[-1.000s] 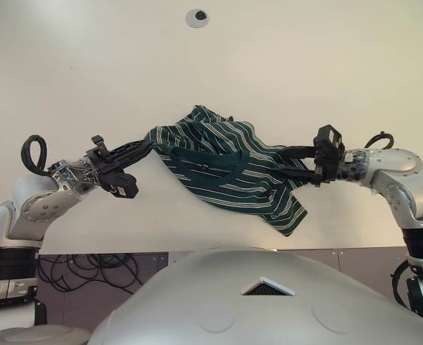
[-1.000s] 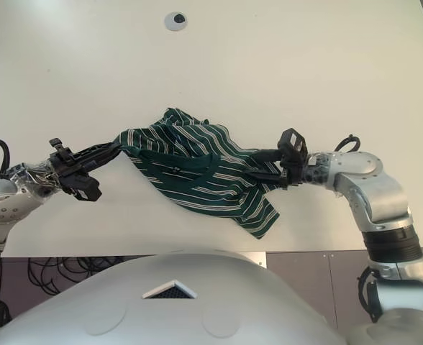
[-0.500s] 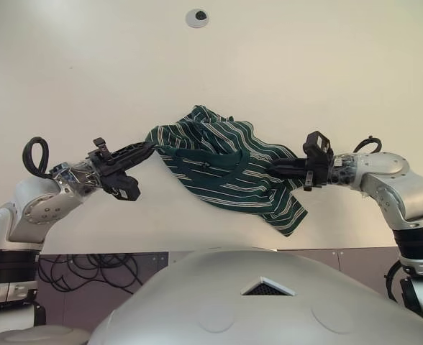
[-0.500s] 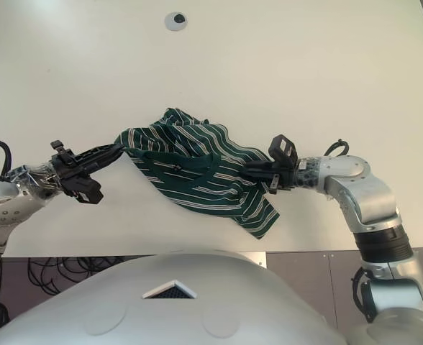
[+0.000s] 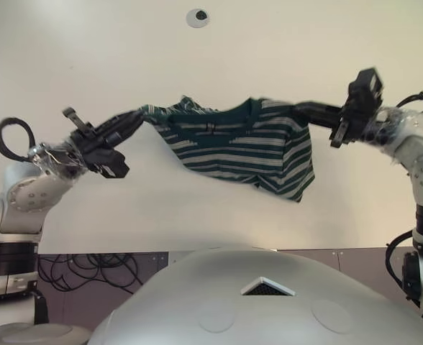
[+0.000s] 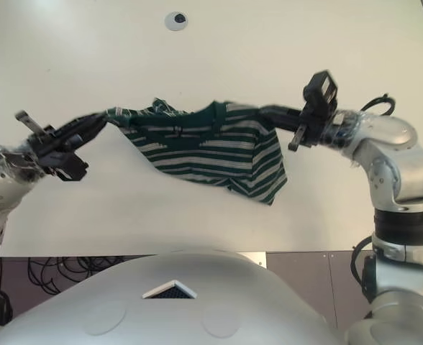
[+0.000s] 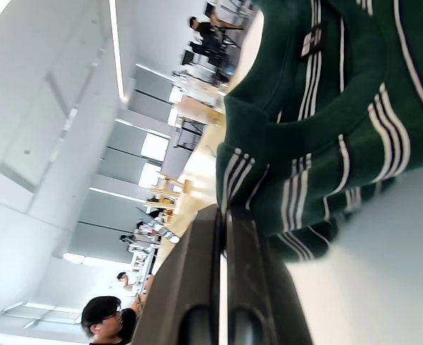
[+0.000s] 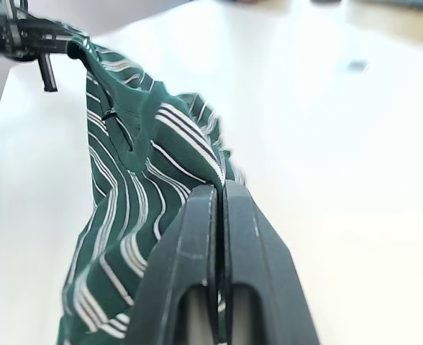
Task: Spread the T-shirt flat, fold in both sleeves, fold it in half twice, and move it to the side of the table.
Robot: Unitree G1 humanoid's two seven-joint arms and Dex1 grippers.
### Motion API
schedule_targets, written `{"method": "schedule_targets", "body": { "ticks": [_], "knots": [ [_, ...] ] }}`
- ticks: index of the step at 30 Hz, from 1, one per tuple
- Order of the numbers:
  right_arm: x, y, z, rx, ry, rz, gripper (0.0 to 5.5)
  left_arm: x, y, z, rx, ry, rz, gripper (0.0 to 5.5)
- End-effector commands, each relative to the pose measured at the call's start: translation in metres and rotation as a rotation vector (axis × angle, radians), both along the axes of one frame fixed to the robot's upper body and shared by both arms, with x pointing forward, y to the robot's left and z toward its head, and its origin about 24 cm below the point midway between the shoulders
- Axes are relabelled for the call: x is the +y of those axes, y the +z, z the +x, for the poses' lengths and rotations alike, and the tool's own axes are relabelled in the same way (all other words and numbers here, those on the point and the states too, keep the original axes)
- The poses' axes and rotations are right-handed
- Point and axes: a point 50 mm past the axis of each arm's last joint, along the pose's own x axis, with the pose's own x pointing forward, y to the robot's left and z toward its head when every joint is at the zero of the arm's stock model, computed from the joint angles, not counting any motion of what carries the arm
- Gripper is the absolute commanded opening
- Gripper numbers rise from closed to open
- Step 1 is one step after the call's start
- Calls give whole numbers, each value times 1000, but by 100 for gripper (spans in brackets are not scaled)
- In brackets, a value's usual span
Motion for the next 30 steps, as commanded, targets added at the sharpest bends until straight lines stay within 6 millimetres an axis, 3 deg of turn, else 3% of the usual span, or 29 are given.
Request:
{"method": "schedule_targets", "body": {
  "ticks": [1, 5, 9, 14, 22, 26, 30],
  "knots": [
    [4, 30, 41, -280, -140, -52, 4, -8, 44, 52, -132, 71, -84, 0],
    [17, 46, 89, -550, -231, -202, 4, -14, 77, 102, -153, 113, -98, 0],
    [18, 94, 134, -785, -407, -257, 4, -32, 118, 149, -200, 135, -22, 0],
    [16, 147, 162, -878, -551, -251, 4, -42, 165, 190, -276, 258, 116, 0],
    [19, 208, 168, -957, -677, -273, 4, -42, 229, 202, -366, 435, 86, 0],
    [24, 222, 167, -983, -683, -268, 4, -46, 244, 200, -394, 451, 87, 0],
    [30, 224, 165, -1001, -637, -242, 4, -48, 245, 199, -391, 418, 101, 0]
  ]
}}
